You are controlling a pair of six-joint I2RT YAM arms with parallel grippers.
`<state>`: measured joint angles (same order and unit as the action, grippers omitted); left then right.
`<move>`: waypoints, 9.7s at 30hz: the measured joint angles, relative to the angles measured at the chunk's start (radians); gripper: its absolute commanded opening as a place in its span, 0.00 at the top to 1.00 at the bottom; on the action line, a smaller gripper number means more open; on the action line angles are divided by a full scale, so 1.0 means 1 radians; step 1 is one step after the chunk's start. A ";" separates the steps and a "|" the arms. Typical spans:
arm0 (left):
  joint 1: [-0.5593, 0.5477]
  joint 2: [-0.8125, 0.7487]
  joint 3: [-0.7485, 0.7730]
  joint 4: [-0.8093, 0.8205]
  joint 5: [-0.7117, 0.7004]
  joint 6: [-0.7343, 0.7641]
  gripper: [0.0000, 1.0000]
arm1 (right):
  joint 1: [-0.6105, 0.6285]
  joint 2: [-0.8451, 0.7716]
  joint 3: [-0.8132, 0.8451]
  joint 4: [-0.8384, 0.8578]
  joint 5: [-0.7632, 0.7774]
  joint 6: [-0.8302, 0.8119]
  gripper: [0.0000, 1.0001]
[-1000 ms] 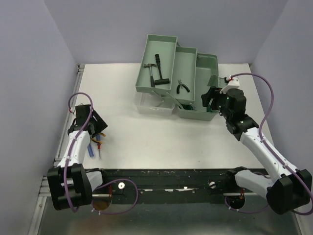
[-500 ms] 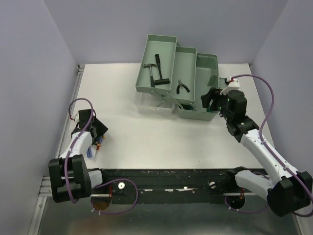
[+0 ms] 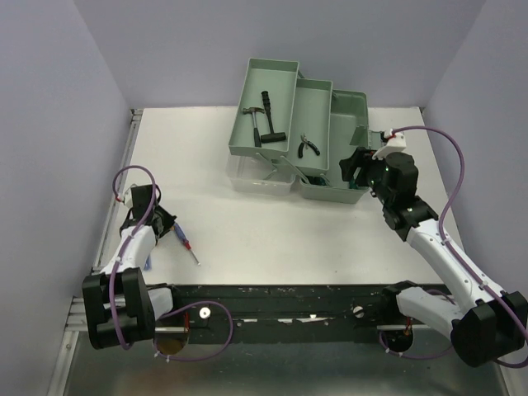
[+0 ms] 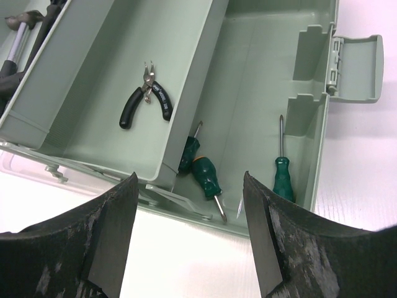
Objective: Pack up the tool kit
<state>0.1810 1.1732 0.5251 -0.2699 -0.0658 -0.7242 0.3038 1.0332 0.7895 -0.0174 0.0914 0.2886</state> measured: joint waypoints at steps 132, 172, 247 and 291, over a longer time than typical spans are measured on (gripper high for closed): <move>-0.036 -0.157 0.314 -0.187 0.153 0.451 0.06 | 0.892 1.244 0.991 -0.440 0.031 -0.180 0.69; -0.005 -0.266 0.301 -0.158 0.019 0.462 0.05 | 0.271 0.063 0.072 0.254 0.422 -0.241 0.99; 0.184 0.393 0.350 -0.247 0.082 0.431 1.00 | -0.011 -0.042 0.178 -0.230 0.023 -0.072 0.38; -0.700 0.048 0.727 0.071 0.529 0.171 1.00 | 0.449 0.116 0.176 0.149 -0.337 0.022 0.33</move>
<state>-0.5194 1.2209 1.2522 -0.1986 0.4629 -0.5537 0.7532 1.1488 0.9653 0.1318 -0.2455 0.3103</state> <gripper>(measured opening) 0.017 0.670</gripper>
